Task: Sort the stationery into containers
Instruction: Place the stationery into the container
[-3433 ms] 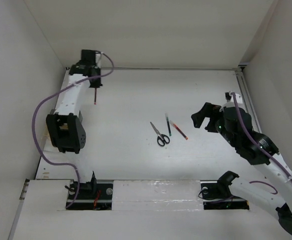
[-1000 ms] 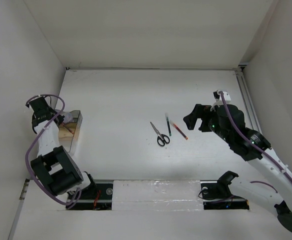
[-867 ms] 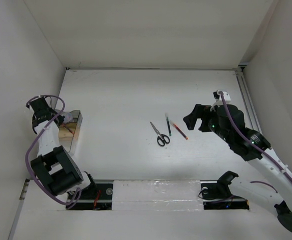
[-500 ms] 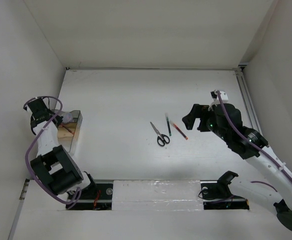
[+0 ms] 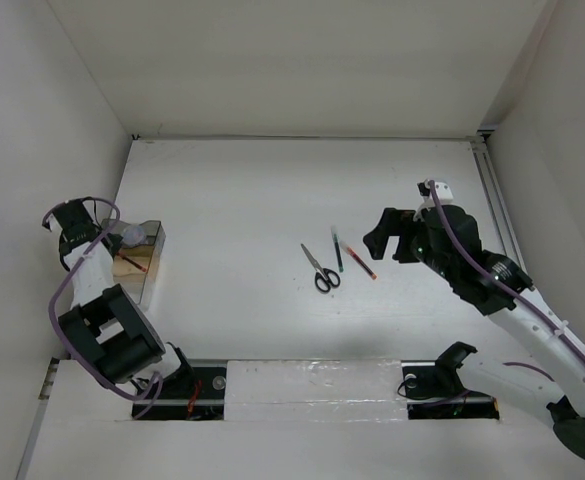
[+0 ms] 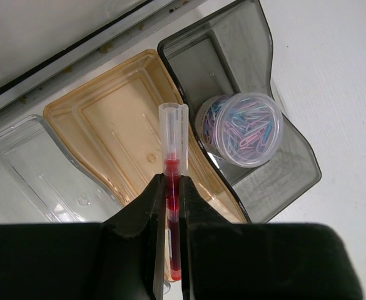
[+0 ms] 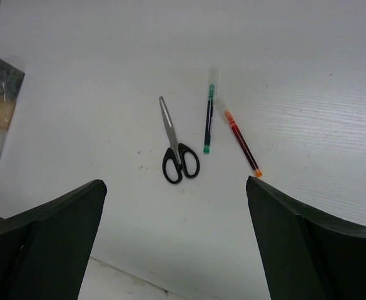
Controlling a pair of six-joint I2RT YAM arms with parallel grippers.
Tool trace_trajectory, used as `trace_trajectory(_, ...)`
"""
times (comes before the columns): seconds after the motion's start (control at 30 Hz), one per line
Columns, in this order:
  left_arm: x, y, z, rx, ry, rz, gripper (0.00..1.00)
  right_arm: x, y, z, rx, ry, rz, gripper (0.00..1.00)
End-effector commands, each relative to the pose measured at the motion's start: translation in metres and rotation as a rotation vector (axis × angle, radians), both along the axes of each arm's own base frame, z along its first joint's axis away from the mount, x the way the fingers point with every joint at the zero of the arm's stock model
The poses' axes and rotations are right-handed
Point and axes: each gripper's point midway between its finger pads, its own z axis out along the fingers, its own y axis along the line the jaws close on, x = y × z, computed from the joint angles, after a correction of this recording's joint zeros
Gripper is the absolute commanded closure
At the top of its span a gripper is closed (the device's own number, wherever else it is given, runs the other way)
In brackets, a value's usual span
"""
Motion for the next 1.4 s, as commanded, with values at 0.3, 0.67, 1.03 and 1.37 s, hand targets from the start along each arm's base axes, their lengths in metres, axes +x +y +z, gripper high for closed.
trace_trajectory(0.3,-0.002,-0.003,-0.007,-0.017,-0.006,-0.002,1.0,0.007,0.009,0.018,0.03,-0.06,0.022,0.0)
trace_trajectory(0.67,-0.001,-0.003,-0.011,-0.056,-0.031,-0.044,0.69,0.007,0.009,0.018,0.03,-0.06,0.022,0.0)
trace_trajectory(1.03,0.009,-0.02,0.016,-0.055,-0.132,-0.159,0.48,0.006,0.01,0.018,0.033,-0.058,0.03,0.0)
trace_trajectory(1.37,0.05,-0.087,0.13,0.281,-0.319,-0.511,0.0,0.011,0.01,0.01,0.031,-0.04,-0.003,0.0)
